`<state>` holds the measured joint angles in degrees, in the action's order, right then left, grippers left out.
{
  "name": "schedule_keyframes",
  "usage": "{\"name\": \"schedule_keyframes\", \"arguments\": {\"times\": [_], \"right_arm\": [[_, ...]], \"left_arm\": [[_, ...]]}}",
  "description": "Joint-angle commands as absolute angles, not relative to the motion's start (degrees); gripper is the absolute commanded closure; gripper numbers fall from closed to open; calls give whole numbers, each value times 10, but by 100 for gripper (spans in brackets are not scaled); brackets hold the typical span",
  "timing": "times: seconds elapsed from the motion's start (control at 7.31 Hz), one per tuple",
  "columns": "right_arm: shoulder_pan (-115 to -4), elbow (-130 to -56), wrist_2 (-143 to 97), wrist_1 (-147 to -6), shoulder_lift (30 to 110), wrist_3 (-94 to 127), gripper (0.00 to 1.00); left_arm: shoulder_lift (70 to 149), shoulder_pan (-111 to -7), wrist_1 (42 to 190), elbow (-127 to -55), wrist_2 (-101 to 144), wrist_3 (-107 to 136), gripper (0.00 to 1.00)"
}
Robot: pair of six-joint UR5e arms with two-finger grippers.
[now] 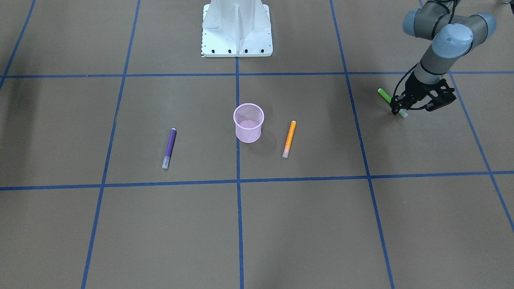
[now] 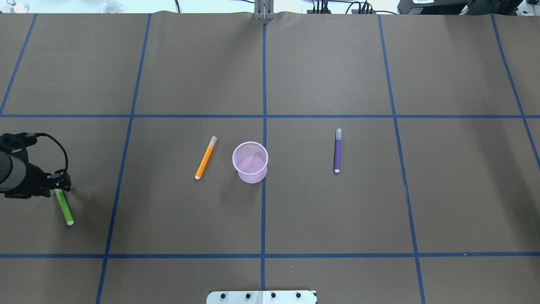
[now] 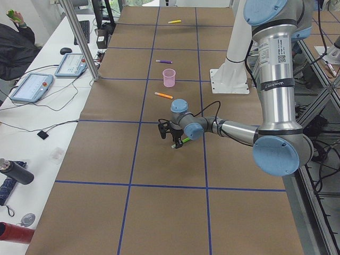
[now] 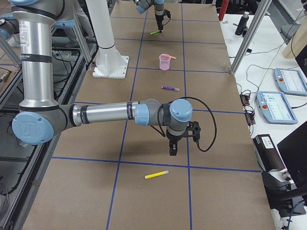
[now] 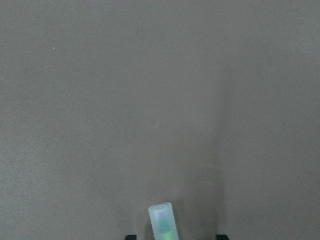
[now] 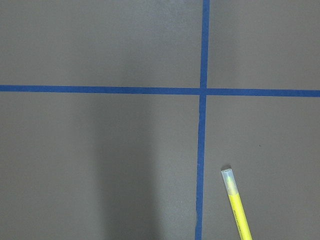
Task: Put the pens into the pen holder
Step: 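Close the left gripper on the green marker's cap end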
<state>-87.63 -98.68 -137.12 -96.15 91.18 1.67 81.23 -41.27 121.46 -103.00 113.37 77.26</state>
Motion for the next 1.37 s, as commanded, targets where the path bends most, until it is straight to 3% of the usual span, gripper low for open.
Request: {"name": "schedule_keyframes", "arguments": {"times": [0.0, 0.14, 0.82, 1.23], "right_arm": [[-876, -987, -1371, -962, 911, 17, 1], [-876, -986, -1371, -962, 911, 17, 1], [-876, -985, -1371, -962, 910, 17, 1], [-876, -984, -1371, -962, 909, 17, 1]], "left_arm": [[812, -412, 1215, -1029, 1134, 773, 43], [811, -412, 1215, -1029, 1135, 773, 51], [811, -412, 1214, -1027, 1135, 773, 54], [811, -412, 1214, -1027, 1136, 777, 87]]}}
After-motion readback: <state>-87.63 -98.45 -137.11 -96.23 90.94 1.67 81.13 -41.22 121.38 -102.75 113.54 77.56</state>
